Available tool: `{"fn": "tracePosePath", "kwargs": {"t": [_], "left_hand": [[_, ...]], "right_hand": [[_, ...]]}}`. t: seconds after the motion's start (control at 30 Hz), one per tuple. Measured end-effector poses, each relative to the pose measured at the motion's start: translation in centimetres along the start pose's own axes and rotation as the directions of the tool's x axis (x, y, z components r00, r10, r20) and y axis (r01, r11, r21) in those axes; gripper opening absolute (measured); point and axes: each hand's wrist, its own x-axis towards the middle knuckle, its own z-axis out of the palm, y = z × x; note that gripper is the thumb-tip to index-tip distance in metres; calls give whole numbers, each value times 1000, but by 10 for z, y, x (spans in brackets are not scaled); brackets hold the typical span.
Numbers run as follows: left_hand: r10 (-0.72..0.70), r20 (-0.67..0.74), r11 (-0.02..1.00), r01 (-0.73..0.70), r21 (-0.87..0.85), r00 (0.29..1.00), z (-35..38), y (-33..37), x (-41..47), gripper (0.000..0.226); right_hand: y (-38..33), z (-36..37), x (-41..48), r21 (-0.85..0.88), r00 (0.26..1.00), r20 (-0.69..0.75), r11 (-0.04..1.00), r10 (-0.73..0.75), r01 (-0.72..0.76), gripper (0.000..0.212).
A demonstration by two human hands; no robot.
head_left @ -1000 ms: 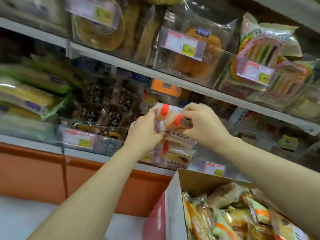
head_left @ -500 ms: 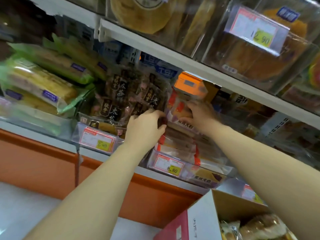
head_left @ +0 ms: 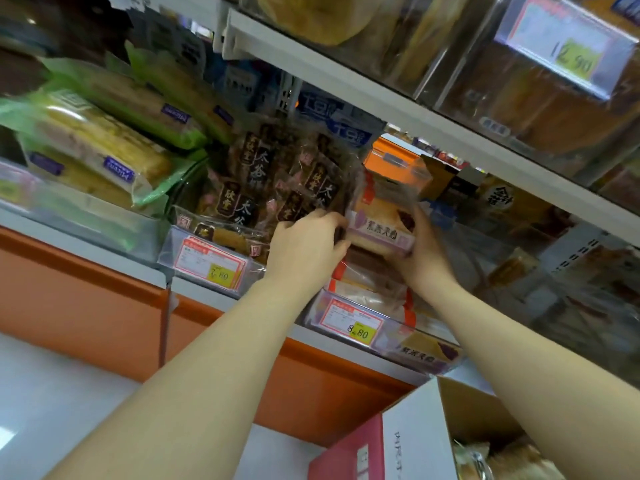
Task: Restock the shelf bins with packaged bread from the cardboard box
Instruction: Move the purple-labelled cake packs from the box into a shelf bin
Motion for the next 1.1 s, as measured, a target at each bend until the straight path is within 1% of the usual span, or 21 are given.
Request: {"fn": "tracePosePath", "kwargs": {"t": [0.07, 0.2, 0.27, 0.33, 0.4, 0.47, 0.57, 0.63, 0.73, 0.8, 0.87, 0.97, 1.03, 1.1], "left_hand": [[0, 3, 1000, 0, 2, 1000, 1, 1, 0, 33], [3, 2, 1000, -3, -2, 1000, 2, 0, 0, 32], [12, 4, 1000, -12, 0, 1000, 2, -1, 0, 31], [22, 4, 1000, -22, 9, 1000, 3, -1, -1, 32], [32, -5, 999, -32, 28, 999, 3, -1, -1, 33], [50, -37, 998, -48, 49, 998, 3, 1, -3, 34], [86, -71, 994, -81, 80, 994, 5, 14, -11, 33], [111, -62, 992, -107, 65, 992, 9, 31, -18, 32], [160, -19, 986, -161, -34, 987, 19, 66, -33, 29], [197, 34, 978, -194, -81, 980, 32, 94, -48, 28], [216, 105, 969, -201, -141, 971, 48, 119, -67, 28], [218, 182, 960, -177, -217, 959, 74, 151, -99, 26], [221, 227, 962, -174, -209, 949, 88, 169, -117, 26], [249, 298, 963, -204, -175, 921, 97, 187, -132, 27]], "right_hand": [[-3, 7, 10, -87, 999, -26, 995, -42, 40, 78], [-2, 16, 16, -149, 999, -40, 989, -18, 11, 67], [3, 18, 14, -196, 999, -52, 981, -1, -9, 68], [5, 17, 10, -215, 999, -52, 977, -9, -3, 75], [6, 12, 7, -241, 1000, -23, 970, 13, -18, 84], [5, 2, -3, -234, 1000, 8, 972, 12, -9, 88], [-3, -18, -30, -218, 996, 48, 973, -72, 81, 78], [-8, -37, -54, -271, 990, 68, 953, -122, 136, 62], [-11, -68, -90, -358, 983, 92, 915, -161, 184, 38], [-4, -89, -112, -371, 987, 112, 917, -115, 149, 30], [8, -112, -134, -381, 990, 130, 920, -46, 93, 26], [37, -145, -169, -425, 991, 135, 904, 3, 55, 23], [58, -167, -193, -442, 992, 119, 897, 33, 24, 23], [81, -187, -216, -453, 989, 127, 891, 80, -14, 20]]}}
